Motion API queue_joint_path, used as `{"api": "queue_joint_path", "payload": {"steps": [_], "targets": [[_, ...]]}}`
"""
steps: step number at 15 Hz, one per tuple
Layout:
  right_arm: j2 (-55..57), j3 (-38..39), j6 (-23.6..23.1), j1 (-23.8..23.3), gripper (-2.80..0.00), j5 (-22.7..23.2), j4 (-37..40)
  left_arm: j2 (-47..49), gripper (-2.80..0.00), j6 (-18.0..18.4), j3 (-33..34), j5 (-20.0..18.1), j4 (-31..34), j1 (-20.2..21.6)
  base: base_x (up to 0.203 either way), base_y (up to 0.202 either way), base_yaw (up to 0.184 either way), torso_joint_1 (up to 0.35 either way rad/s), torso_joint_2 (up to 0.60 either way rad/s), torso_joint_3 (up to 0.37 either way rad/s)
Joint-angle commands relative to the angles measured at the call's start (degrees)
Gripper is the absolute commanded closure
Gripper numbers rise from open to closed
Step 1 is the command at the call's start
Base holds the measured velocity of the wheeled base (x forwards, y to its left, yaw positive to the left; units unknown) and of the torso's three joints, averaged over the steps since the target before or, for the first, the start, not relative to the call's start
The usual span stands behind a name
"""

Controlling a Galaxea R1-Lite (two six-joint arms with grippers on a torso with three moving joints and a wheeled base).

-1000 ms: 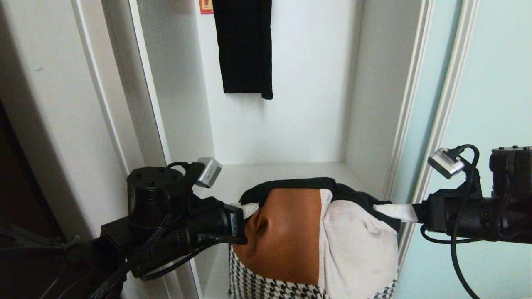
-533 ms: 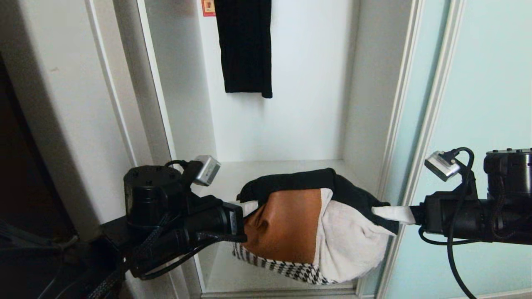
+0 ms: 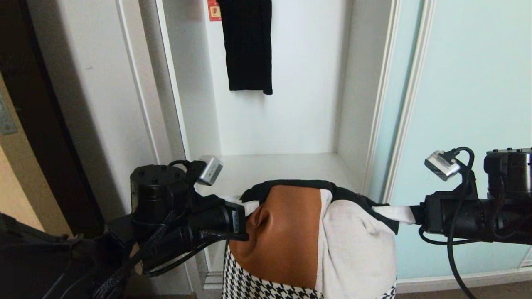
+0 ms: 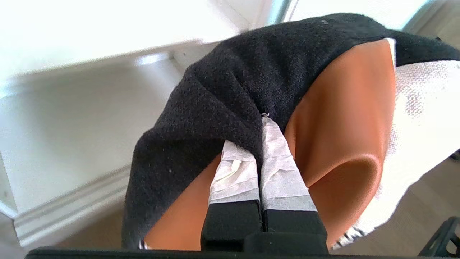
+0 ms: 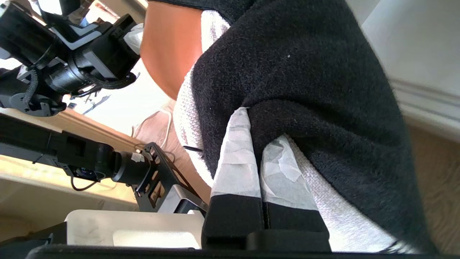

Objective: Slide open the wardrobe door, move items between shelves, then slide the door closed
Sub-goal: Place the pillow on the lower shelf

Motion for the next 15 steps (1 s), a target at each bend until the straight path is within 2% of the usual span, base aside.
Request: {"api": "queue_joint_path", "payload": {"steps": [1,10,15], "targets": [[-0.45,0.08,0.13,0.02,0.00,0.25,-0.16,0.31,0.00,-0.10,-0.17,0.02,-0.41,0.00,-0.197,0.000,0.000,0.002,0.01,0.006],[-0.17,0.08,0.13,-0.02,0.00,0.34,-0.19,1.55,0.00,-0.12,-0.15,-0.02,-0.13,0.00,-0.192,0.000,0.000,0.003,0.00,0.002],[0.16,0.16,0.04,0.02,0.00,0.34,-0.25,2.55,0.00,0.21,-0.19,0.31,0.13,-0.09,-0.018,0.000,0.002,-0.001,0.00,-0.001]]}}
